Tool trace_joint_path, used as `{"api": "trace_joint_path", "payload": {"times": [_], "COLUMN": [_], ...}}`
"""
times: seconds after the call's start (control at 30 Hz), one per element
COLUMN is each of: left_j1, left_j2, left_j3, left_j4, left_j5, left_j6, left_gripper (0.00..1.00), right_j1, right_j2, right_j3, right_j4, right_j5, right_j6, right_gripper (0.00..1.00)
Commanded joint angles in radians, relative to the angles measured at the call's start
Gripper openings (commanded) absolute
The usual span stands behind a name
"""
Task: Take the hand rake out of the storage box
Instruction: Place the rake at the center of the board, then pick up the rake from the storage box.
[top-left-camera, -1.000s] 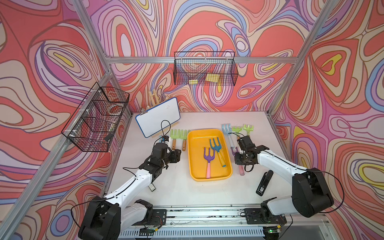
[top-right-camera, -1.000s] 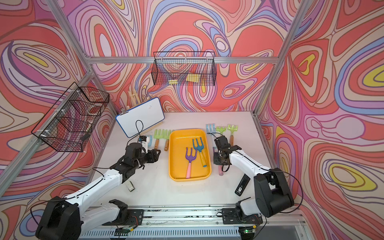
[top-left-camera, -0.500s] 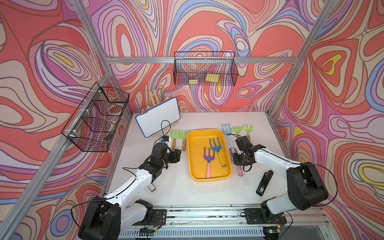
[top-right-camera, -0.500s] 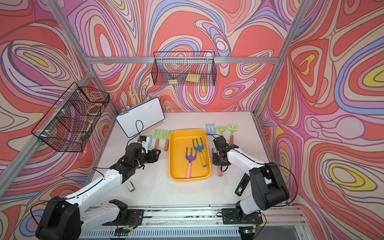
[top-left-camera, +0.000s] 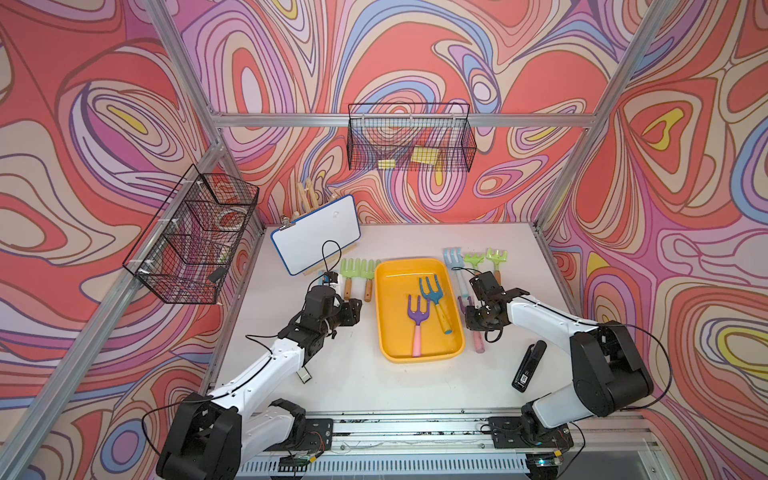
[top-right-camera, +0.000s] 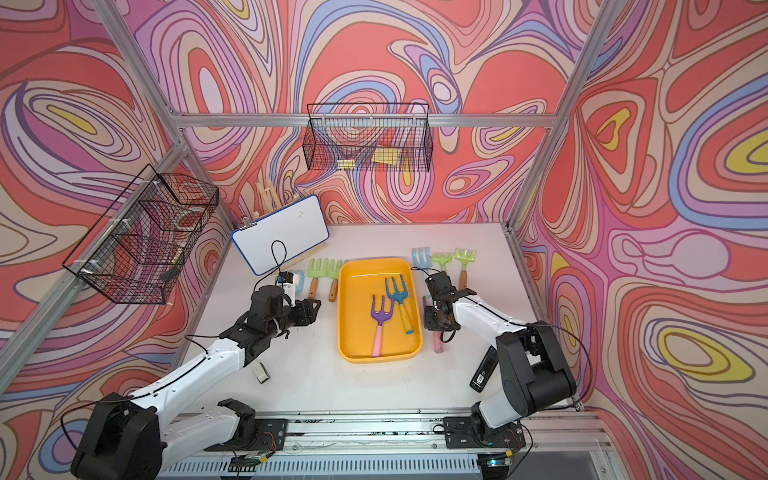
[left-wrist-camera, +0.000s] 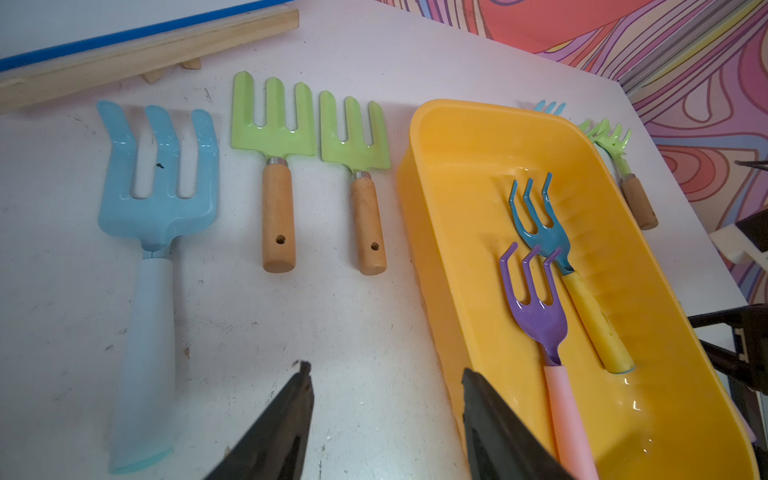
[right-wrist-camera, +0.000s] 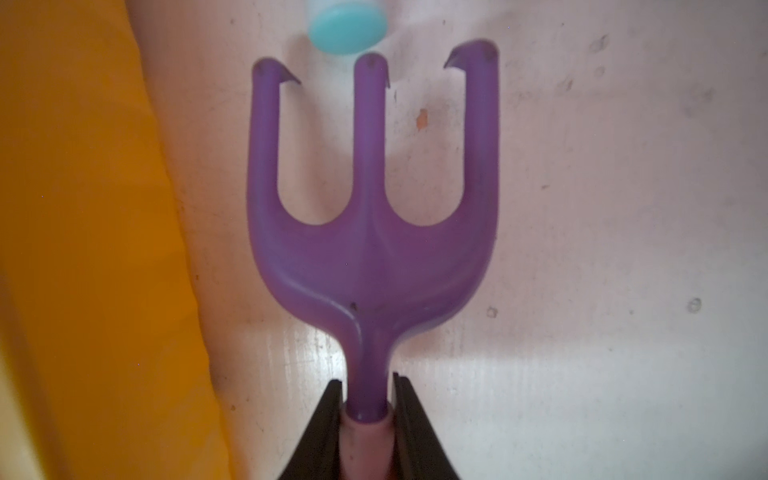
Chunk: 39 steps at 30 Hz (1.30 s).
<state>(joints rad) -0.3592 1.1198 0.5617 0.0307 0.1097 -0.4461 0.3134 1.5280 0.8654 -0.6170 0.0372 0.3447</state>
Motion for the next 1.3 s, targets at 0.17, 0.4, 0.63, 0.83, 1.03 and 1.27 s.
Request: {"api": "trace_joint_path", "payload": {"times": [0.17,0.4,0.63,0.83,1.03,1.27], "left_j1": [0.006,0.007,0.006,-0.041,-0.181,-0.331], "left_j2": [-0.020,-0.036,-0.057,-0.030,-0.039,0.042], "left_j3": [-0.009,-0.013,0.017,0.115,0.200,0.326], "left_j4": [0.018,0.011,-0.059,-0.211,-0.345,-0.398], "left_j5": [0.007,0.002,0.016,0.095,0.020,-0.015], "left_j6": [-0.009,-0.009,-0.002,-0.018,-0.039,-0.094], "left_gripper": [0.62,0.61,0.59,0.60,0.60,0.60], "right_j1": [-0.004,-0.005,-0.005,-0.004,-0.004,-0.004], "right_j2": [0.047,0.021,-0.096,-0.262,-0.485,-0.640], "right_j3": [0.014,0.013,-0.012,-0.062,-0.249,-0.393], "right_j4": [-0.015,-0.014,0.013,0.072,0.333,0.471], "right_j5": [-0.016,-0.007,-0.012,0.025,-0.063,-0.002], "right_j6": [0.004,0.008,-0.010,-0.016,0.082,0.105], "right_gripper": [0.29,0.32,0.45,0.64,0.70,0.70]}}
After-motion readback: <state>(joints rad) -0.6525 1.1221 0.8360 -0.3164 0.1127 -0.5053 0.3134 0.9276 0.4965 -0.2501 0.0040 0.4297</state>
